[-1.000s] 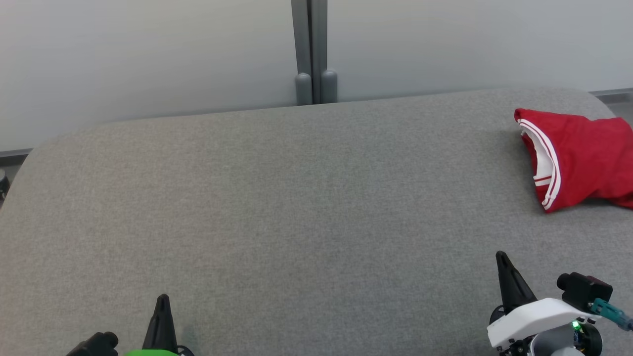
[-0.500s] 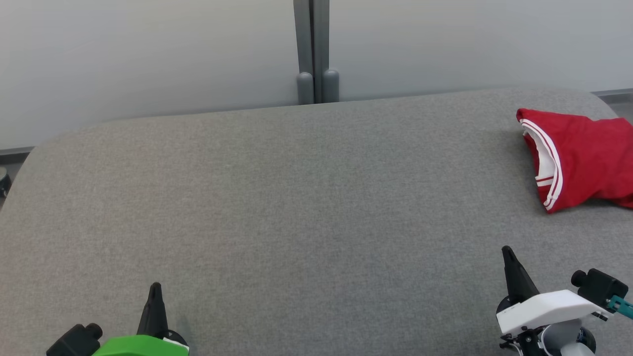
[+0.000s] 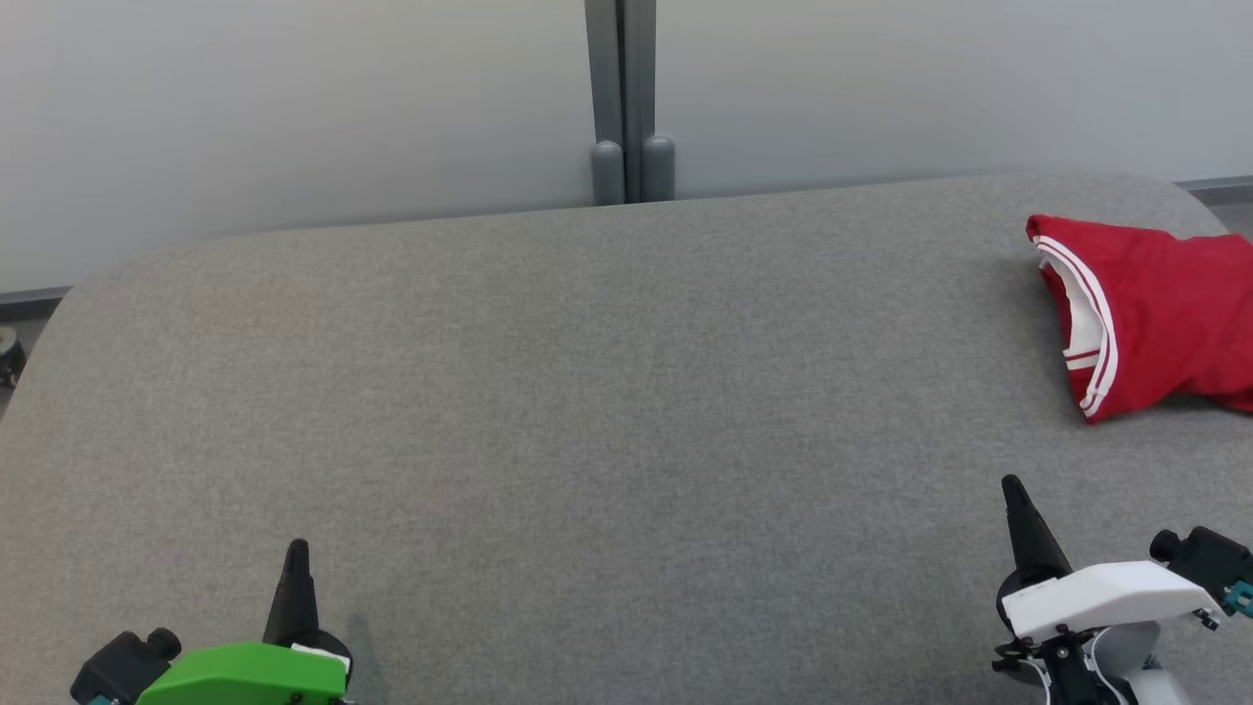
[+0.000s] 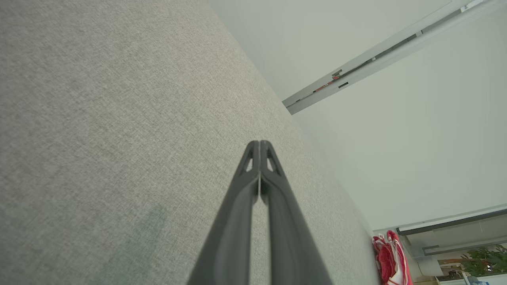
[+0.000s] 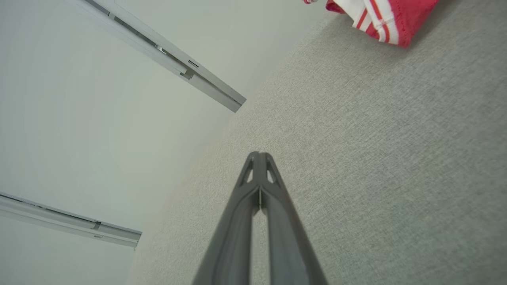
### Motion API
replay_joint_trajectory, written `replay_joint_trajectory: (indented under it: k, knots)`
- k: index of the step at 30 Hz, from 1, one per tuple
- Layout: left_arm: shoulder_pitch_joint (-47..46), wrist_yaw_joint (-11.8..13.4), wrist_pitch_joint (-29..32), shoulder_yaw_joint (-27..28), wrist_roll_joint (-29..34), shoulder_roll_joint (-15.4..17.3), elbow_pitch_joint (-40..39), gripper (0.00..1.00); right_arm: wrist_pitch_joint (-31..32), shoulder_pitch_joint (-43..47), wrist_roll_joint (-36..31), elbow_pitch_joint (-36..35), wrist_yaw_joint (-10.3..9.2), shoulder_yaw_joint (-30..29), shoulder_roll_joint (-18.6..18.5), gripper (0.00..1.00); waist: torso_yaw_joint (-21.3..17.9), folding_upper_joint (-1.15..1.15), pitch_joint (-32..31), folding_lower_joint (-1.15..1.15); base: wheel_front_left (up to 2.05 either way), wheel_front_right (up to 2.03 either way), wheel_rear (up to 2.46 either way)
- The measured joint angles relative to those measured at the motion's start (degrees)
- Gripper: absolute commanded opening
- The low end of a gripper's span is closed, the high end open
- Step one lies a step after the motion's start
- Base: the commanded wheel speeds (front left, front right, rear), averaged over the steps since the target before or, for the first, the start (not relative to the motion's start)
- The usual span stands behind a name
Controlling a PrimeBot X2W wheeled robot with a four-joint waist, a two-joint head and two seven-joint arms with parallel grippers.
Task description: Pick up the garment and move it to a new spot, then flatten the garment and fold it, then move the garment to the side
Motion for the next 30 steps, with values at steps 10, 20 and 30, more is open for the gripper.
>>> replay_joint_trajectory:
  k: [10, 20, 30]
  knots:
    - [-1.3, -0.2, 1.5, 1.1, -5.4, 0.0, -0.2, 0.0, 1.7, -0.2, 6.3, -0.4, 0.0, -0.6, 0.0, 0.0, 0.2, 0.0, 0.1, 0.0, 0.0, 0.0, 0.0]
    - [-2.2, -0.4, 3.1, 1.9, -10.6, 0.0, -0.3, 0.0, 3.3, -0.7, 12.2, -0.7, -0.01, -1.2, -0.1, 0.0, 0.4, 0.0, 0.2, 0.0, 0.0, 0.0, 0.0]
    - [-3.3, -0.5, 4.6, 2.8, -15.4, 0.1, -0.4, 0.0, 4.6, -1.2, 17.7, -1.0, -0.03, -1.7, -0.1, 0.0, 0.5, 0.0, 0.2, 0.0, 0.0, 0.0, 0.0]
